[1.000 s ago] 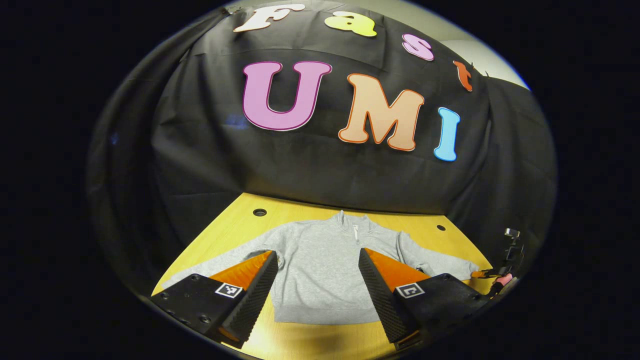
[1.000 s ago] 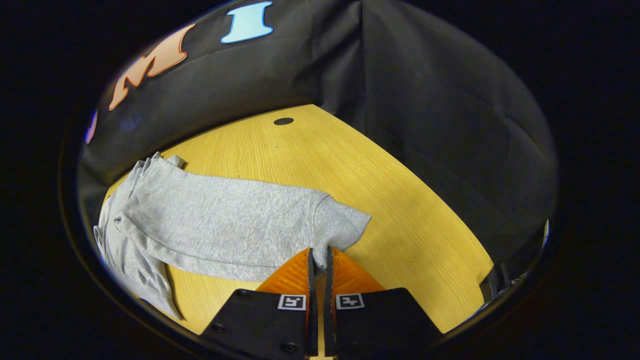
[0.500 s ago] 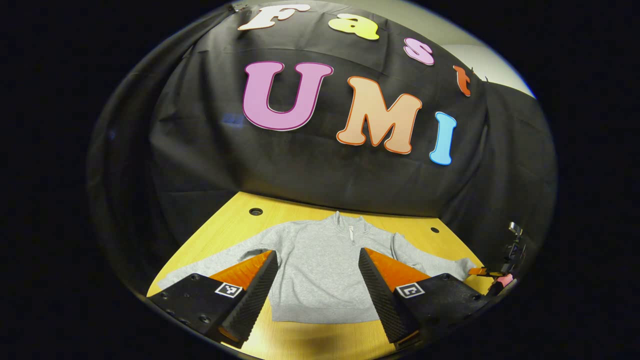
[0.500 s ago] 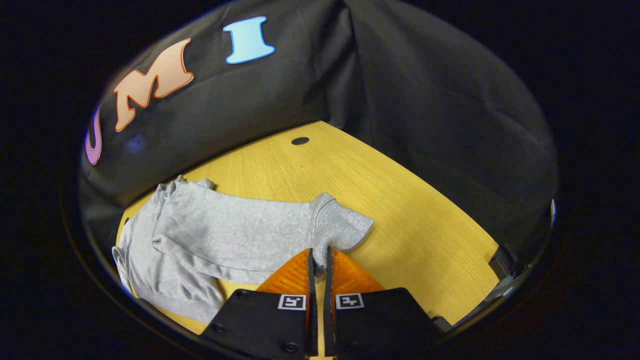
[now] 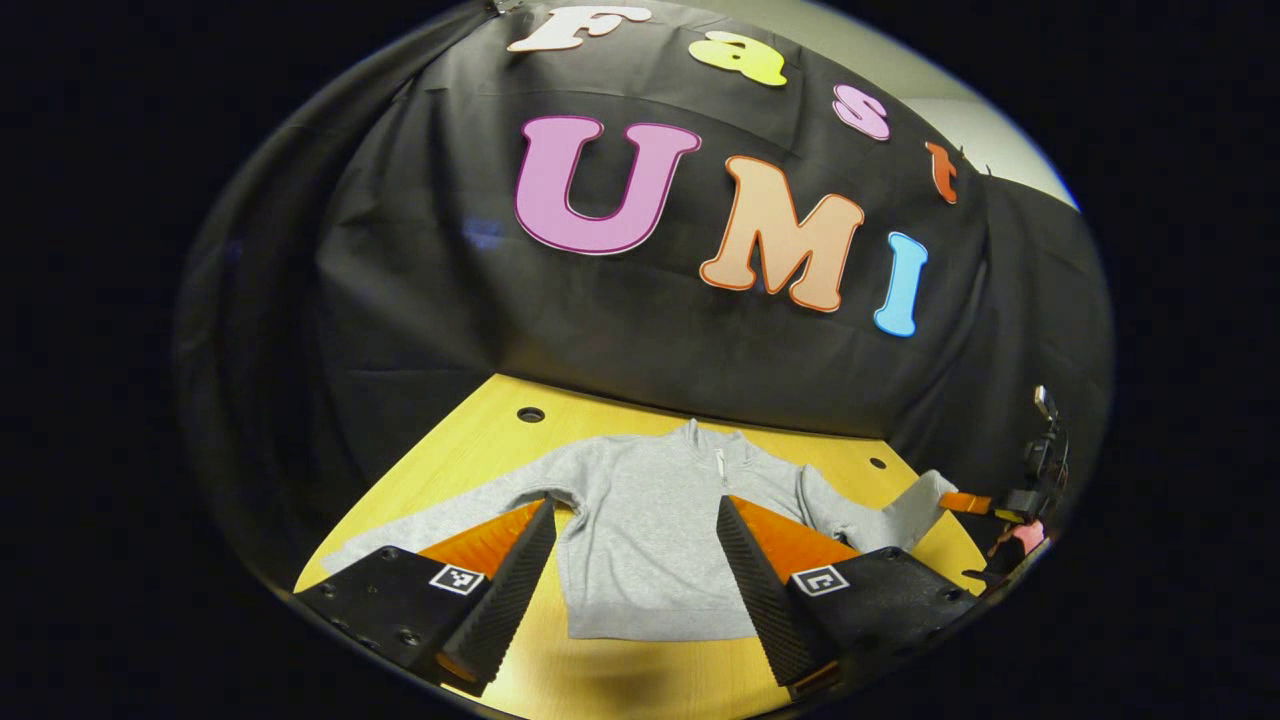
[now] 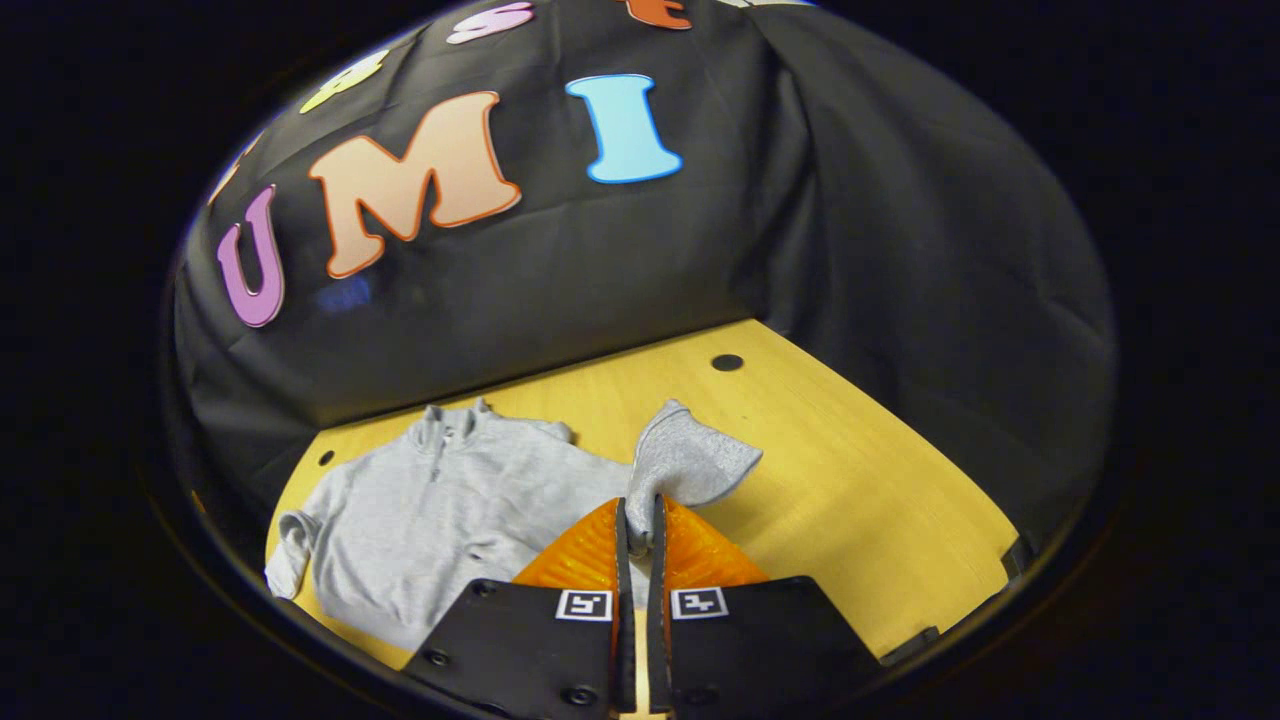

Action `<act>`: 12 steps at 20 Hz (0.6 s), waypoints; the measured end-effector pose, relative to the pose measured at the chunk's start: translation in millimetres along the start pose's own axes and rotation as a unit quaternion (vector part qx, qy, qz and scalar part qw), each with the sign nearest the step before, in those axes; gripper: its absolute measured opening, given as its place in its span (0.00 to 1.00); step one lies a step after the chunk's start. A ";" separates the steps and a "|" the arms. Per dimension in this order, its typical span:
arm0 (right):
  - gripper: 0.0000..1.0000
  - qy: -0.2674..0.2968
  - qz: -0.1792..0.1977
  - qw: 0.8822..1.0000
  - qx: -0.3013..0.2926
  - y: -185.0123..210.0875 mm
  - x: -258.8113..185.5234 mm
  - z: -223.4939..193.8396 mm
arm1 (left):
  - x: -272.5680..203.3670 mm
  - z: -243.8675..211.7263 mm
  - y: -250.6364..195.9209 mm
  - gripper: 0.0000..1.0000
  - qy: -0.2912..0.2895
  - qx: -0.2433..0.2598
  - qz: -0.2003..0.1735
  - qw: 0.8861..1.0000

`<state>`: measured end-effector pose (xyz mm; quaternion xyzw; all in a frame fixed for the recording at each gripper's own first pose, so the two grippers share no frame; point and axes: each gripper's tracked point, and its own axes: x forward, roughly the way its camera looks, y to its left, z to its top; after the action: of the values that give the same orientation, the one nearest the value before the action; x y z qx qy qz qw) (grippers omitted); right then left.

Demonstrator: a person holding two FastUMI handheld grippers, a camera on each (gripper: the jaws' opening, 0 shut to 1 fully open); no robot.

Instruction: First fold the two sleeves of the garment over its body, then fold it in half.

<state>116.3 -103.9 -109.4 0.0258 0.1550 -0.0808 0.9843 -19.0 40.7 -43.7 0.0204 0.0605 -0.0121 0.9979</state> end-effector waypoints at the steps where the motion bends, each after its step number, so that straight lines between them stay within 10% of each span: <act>1: 0.07 -0.006 0.015 1.000 -0.002 19.5 0.1 7.1 | -1.6 -1.3 5.9 0.95 0.000 0.003 0.005 1.000; 12: 0.07 -0.017 0.184 0.981 -0.054 249.3 5.5 21.6 | -28.0 -36.9 92.2 0.95 0.035 -0.023 0.076 0.996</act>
<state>169.6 139.3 -84.2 -0.0006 0.1354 0.1102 0.9846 -48.8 135.0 -73.3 0.0023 0.0942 0.0656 0.9934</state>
